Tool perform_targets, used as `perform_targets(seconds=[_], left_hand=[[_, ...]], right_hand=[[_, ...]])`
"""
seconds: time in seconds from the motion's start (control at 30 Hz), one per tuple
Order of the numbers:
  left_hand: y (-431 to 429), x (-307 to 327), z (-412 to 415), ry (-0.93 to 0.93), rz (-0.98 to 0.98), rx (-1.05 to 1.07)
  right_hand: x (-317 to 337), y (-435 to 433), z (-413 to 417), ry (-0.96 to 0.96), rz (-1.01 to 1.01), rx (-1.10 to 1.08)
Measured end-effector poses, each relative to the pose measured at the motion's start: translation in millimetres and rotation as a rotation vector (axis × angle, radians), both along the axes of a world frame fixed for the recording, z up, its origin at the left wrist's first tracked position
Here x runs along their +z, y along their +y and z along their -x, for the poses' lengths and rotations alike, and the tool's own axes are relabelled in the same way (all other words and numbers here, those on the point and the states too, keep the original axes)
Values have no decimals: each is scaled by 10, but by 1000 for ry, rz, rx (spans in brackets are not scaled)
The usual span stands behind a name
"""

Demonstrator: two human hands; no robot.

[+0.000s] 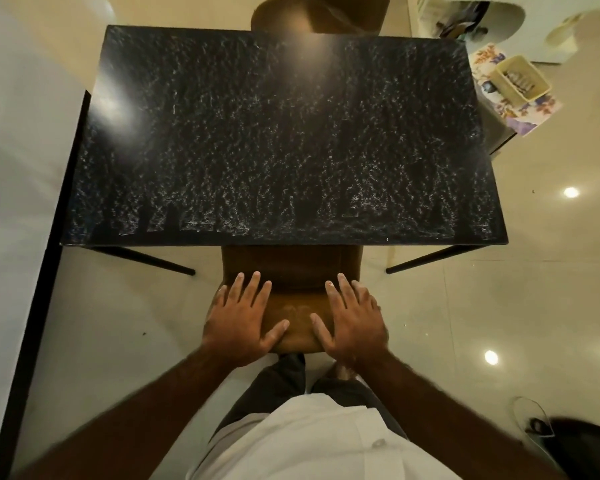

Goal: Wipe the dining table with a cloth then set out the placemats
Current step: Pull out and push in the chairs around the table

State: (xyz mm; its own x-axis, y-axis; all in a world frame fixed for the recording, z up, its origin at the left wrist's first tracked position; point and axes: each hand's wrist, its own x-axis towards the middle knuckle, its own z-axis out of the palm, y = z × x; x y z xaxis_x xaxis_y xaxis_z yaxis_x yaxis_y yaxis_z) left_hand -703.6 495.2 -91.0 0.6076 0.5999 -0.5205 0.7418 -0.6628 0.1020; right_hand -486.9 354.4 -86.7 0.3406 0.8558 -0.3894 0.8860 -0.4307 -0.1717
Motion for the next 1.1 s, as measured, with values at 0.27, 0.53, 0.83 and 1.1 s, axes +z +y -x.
perform_targets(seconds=[0.27, 0.53, 0.83, 1.1], left_hand=[[-40, -38, 16, -3, -16, 33], [-566, 147, -419, -14, 8, -12], [-1836, 374, -2095, -93, -46, -417], [-2403, 442, -3012, -131, -31, -568]], right_hand=[[23, -79, -25, 30, 23, 15], [69, -864, -392, 1, -38, -119], [122, -2990, -1463, -60, 45, -587], [273, -3982, -1927, -139, -113, -838]])
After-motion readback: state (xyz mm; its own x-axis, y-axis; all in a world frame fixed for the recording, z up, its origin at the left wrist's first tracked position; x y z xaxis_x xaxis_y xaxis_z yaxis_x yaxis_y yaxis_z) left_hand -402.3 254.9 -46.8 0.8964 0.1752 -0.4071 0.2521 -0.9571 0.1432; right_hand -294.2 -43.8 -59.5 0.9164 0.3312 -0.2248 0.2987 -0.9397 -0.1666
